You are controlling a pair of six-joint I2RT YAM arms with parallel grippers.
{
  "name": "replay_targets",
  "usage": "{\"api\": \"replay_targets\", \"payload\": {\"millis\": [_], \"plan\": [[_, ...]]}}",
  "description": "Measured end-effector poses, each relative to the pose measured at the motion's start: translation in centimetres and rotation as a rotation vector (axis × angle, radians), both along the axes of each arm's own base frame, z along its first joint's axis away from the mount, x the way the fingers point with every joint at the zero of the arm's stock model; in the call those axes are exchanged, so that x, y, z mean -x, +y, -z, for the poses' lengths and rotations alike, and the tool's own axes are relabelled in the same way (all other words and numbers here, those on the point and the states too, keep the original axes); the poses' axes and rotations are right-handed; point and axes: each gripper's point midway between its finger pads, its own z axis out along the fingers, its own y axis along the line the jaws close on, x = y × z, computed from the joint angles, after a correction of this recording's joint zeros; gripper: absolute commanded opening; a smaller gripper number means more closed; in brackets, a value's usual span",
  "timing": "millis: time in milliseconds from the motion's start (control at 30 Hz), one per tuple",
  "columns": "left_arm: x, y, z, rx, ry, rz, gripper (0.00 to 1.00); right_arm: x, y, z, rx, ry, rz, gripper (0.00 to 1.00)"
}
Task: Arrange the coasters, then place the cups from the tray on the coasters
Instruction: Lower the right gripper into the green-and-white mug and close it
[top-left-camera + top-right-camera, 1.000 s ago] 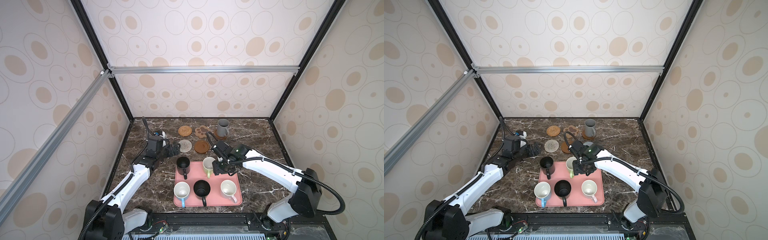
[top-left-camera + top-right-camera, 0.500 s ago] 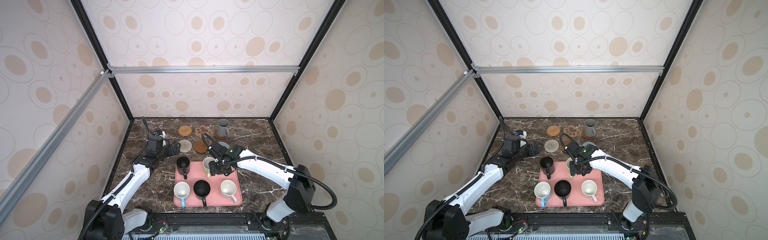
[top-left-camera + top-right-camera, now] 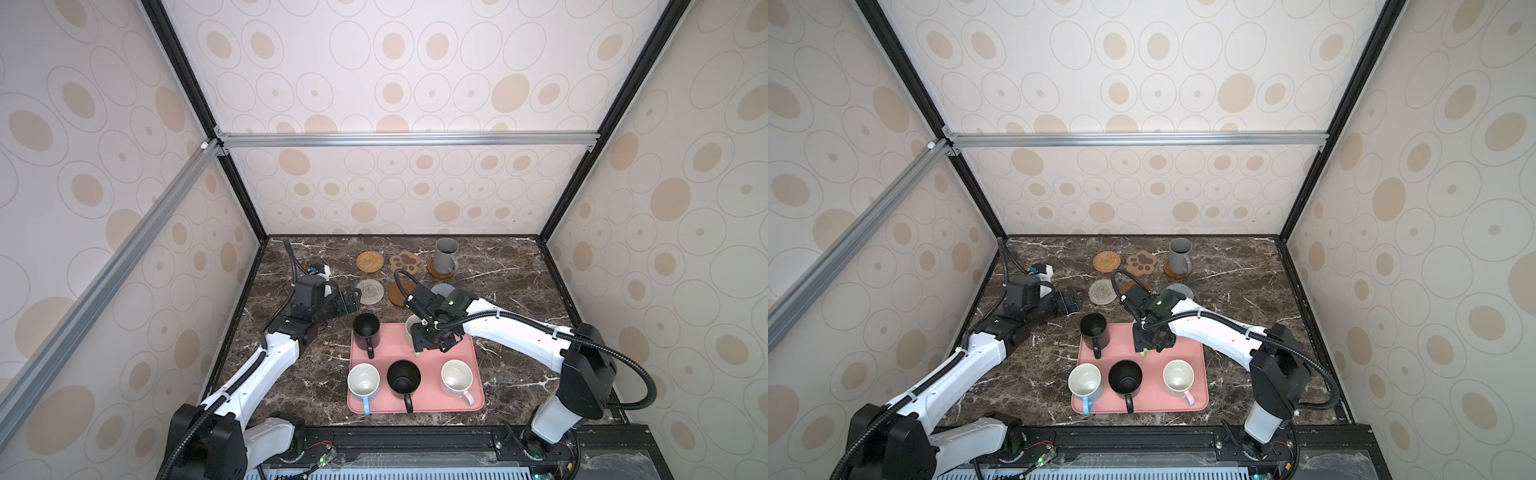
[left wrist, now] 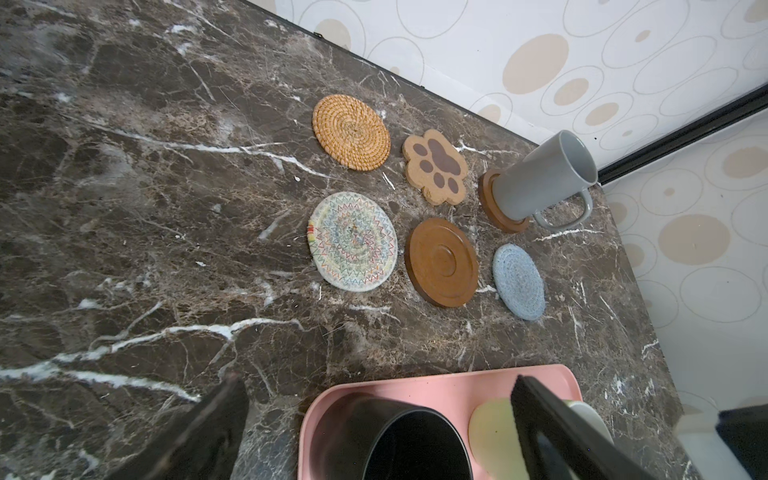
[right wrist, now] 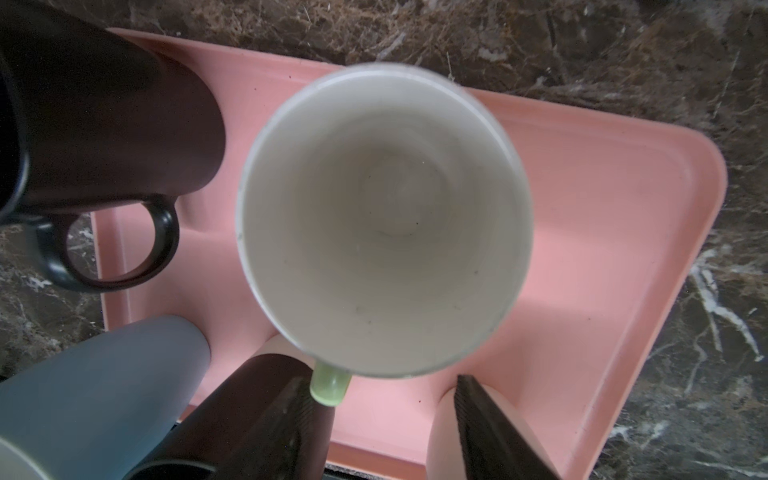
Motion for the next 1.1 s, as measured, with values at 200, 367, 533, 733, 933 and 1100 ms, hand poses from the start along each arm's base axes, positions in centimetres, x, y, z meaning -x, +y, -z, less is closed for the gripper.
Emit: {"api": "replay_targets", "payload": {"millis": [200,367,533,733,933,1100], "plan": [[0.3,0.0,0.0,0.004,-0.002,0.003,1.00,-0.2,-0.1,0.2,0.017,-0.016,0.005,0.60],[0.3,0.0,0.0,0.006,-0.002,0.002,1.00,-0.6,-0.7,0.2,0.059,-0.045,0.002,0.60],[0.3,0.0,0.0,0.007,0.000,0.001,1.00,-1.0,-1.8,0.5,0.110,-0.058,-0.005,0.60],[0.4,0.0,-0.1,0.008,0.000,0.000,1.00,-1.2,-2.4,0.6,0.132,-0.062,-0.016,0.58],[0.5,0.1,-0.3,0.010,-0.005,-0.001,1.00,-0.7,-2.4,1.5,0.127,-0.042,-0.027,0.51],[0.6,0.1,-0.2,0.010,-0.003,-0.001,1.00,-0.5,-2.2,2.3,0.109,-0.028,-0.030,0.41]]}}
